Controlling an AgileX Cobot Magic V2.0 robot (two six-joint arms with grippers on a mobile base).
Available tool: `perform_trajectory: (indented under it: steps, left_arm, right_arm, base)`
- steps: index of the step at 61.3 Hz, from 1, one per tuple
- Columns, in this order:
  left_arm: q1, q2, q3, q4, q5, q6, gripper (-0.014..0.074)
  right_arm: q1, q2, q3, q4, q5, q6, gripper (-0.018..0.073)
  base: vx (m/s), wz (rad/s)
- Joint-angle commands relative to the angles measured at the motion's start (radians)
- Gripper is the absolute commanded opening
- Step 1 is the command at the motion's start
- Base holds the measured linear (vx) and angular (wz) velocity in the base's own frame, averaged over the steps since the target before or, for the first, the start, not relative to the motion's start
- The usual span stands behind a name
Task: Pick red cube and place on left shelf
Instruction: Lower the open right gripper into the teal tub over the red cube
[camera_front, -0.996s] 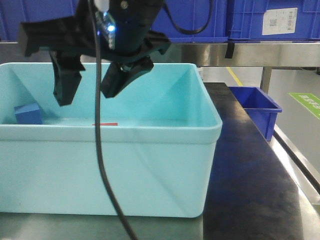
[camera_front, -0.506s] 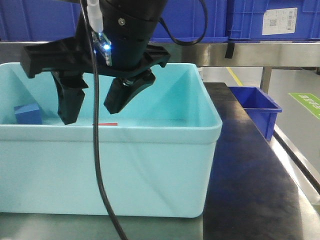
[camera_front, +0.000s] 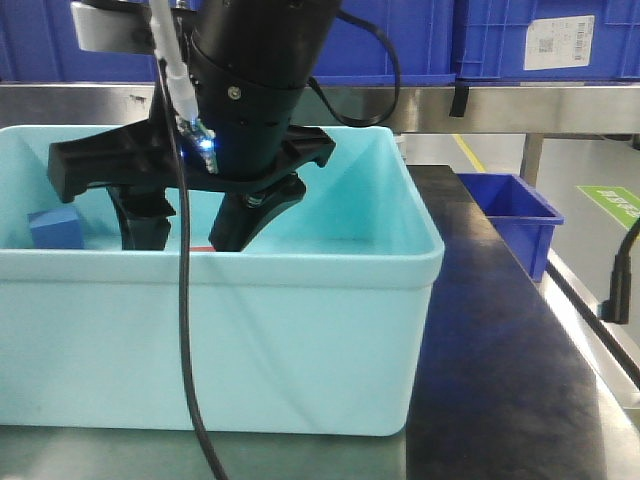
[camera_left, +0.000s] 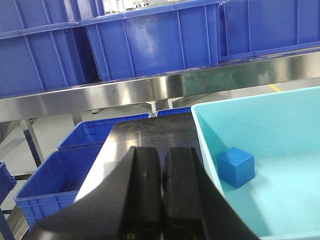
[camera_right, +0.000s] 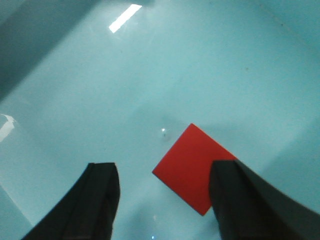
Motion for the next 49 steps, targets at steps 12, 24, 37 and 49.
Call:
perform_trajectory:
  steps: [12,24,37,49]
  left_arm:
    - [0.000,0.008,0.022,-0.005,-0.091,0.001,0.0106]
    - [0.000,0.008,0.022,-0.005,-0.091,0.001,0.0106]
    - [0.000,0.008,0.022,-0.005,-0.091,0.001,0.0106]
    - [0.000,0.008,0.022,-0.005,-0.091,0.001,0.0106]
  right_arm:
    - [0.003,-0.036,-0.042,-0.003,-0.026,0.008,0.0508]
    - [0.003,-0.036,-0.100,-0.032,0.006,0.008,0.0510]
    - [0.003,-0.036,-0.107,-0.068,0.007,0.008,0.0511]
    - [0.003,-0.036,-0.108,-0.068,0.009,0.008,0.0511]
  base:
    - [0.00,0.00]
    - [0.00,0.00]
    - [0.00,0.00]
    - [0.00,0.00]
